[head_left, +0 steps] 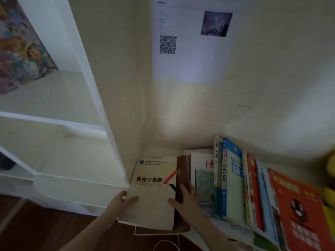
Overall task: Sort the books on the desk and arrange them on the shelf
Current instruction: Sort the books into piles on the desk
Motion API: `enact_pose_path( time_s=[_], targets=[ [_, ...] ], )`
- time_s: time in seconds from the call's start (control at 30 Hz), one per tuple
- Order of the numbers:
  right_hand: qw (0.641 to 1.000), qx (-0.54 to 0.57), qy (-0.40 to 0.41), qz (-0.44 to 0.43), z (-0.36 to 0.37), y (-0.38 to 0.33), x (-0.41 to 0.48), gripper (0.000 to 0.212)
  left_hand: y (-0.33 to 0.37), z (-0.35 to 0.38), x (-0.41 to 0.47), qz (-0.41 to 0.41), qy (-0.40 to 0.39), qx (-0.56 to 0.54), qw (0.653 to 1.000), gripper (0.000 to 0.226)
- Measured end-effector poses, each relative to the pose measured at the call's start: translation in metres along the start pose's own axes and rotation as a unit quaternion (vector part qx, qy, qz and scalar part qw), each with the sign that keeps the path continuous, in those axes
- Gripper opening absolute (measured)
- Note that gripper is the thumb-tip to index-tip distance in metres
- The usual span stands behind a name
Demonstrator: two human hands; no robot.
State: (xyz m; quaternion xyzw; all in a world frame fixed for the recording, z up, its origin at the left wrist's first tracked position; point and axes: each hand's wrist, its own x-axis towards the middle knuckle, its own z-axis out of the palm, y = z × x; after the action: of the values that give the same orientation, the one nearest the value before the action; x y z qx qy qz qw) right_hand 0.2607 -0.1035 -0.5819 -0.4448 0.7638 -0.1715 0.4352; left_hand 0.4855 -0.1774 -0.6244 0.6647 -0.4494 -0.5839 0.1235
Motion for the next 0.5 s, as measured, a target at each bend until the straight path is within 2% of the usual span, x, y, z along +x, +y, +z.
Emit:
enact_pose_path(
  time_s=[0.1, 0.17, 0.27, 0.4, 0.5],
  targets=[
    [1.0, 0.015, 0.012, -0.005, 0.003, -0.004, -0.005, 0.066, 0.005, -0.001, -0.017, 0.011, -0.031, -0.137, 0.99, 0.027],
    [0.999, 0.029, 0.023, -0.01, 0.004, -0.006, -0.009, 0.058, 0.01, -0.004, -0.027, 0.024, -0.039, -0.181, 0.982, 0.022],
    [0.997, 0.06, 0.033, -0.02, -0.001, -0.009, -0.013, 0.058, 0.019, -0.009, -0.045, 0.042, -0.064, -0.214, 0.974, 0.027],
    [0.968, 0.247, 0.012, -0.05, -0.014, -0.011, -0.022, 0.047, 0.036, -0.007, -0.069, 0.084, -0.1, -0.233, 0.964, 0.039],
    [0.939, 0.33, 0.023, -0.093, -0.038, -0.011, -0.035, 0.05, 0.057, 0.004, -0.085, 0.121, -0.123, -0.232, 0.957, 0.036]
  ],
)
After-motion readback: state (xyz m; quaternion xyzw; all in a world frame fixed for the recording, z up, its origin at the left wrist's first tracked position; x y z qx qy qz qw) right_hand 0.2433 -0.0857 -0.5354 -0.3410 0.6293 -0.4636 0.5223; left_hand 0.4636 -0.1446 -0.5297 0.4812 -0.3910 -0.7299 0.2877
